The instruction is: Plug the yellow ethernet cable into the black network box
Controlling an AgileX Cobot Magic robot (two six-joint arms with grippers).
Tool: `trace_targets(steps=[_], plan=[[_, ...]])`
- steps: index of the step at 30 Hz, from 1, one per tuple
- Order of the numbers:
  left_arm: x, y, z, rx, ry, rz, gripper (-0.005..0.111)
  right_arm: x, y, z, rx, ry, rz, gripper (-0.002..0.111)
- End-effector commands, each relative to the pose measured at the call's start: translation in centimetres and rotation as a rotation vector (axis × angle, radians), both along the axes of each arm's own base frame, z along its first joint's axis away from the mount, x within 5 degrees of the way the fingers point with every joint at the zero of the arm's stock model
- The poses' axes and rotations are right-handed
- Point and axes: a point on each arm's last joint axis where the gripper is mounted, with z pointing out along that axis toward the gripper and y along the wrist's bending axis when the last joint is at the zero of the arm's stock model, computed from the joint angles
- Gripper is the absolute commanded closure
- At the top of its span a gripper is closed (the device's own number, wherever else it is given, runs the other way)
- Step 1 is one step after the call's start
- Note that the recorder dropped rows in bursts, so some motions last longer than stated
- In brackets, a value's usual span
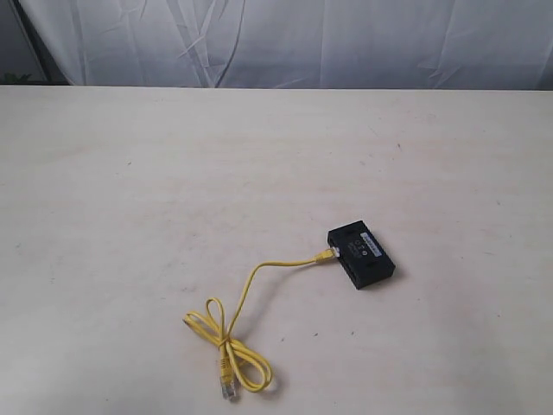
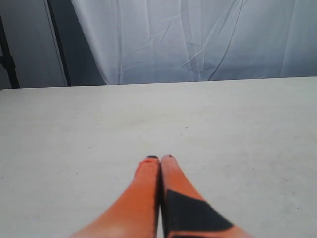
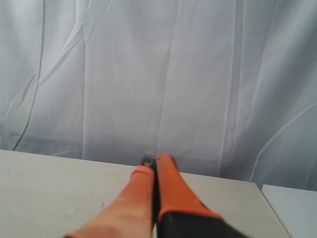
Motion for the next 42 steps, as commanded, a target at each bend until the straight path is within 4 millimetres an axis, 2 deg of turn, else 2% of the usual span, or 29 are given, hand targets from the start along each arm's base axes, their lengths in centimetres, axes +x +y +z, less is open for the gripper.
trace_targets(steps=[1, 3, 7, 20, 25, 42], plan=[[0.0, 0.0, 0.0, -0.008, -0.013, 0.004, 0.106, 0.1, -0.1, -0.4, 0.055, 0.007, -0.01, 0.109], [0.0, 0.0, 0.0, -0.008, -0.013, 0.004, 0.106, 0.0, -0.2, -0.9, 0.108, 0.015, -0.022, 0.109], [0.0, 0.0, 0.0, -0.008, -0.013, 0.004, 0.106, -0.1, -0.3, -3.3, 0.2, 0.05, -0.045, 0.109], [0.0, 0.0, 0.0, -0.008, -0.013, 0.004, 0.106, -0.5, -0.3, -11.1, 0.204, 0.151, -0.054, 0.109], [0.0, 0.0, 0.0, -0.008, -0.013, 0.004, 0.106, -0.2, -0.3, -13.4, 0.208, 0.218, -0.06, 0.109], [0.0, 0.0, 0.0, -0.008, -0.013, 0.004, 0.106, -0.2, -0.3, -13.4, 0.211, 0.215, -0.061, 0.109]])
